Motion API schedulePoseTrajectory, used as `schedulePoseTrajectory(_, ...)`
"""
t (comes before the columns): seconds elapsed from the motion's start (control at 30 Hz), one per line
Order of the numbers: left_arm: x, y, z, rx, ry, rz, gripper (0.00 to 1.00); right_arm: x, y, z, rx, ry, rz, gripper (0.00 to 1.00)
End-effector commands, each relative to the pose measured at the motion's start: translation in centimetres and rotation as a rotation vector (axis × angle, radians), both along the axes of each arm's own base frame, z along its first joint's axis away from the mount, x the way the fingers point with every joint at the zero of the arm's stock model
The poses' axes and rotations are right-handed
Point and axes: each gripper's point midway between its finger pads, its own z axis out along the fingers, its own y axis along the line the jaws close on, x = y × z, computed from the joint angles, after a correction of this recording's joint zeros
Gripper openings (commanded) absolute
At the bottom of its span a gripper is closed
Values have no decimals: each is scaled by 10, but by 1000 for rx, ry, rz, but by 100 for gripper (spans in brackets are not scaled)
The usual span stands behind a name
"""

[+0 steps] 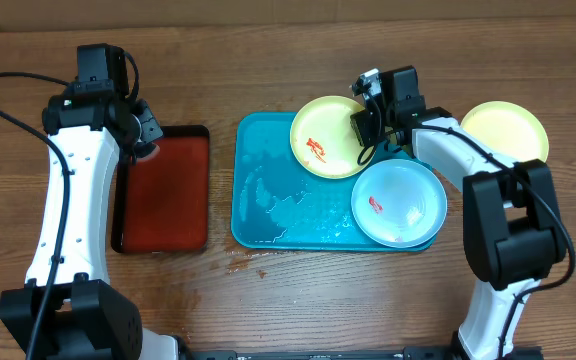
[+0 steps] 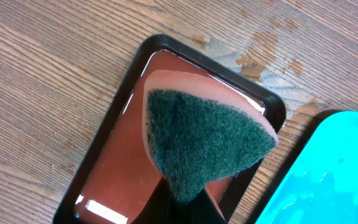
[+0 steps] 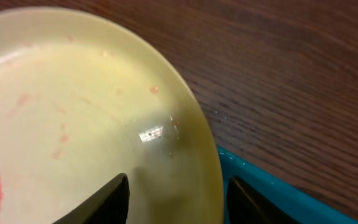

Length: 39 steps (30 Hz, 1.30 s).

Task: Clean dirty plates on tray and stack at the side
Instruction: 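Grasp the rim of the remaining yellow plate with the right gripper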

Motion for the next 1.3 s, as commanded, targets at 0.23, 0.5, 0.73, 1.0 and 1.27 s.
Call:
schedulePoseTrajectory(0.23,-1,0,-5,-13,9,9,4,-2,19,-7,-26,23,52,22)
schedulePoseTrajectory(0.5,0,-8,-6,-33,17,-68,4,-3,33,34,9,120,-16,4)
schedulePoseTrajectory(0.73,0,-11,-6,-44,17,-85,4,-58,40,26,43,382,-34,4)
schedulePoseTrajectory(1.0,1,-11,-6,-44,12,-85,4,-93,35,13,32,528,-31,7)
schedulePoseTrajectory(1.27,2,-12,-6,-50,6,-88,4,-66,43,11,63,407,-27,35)
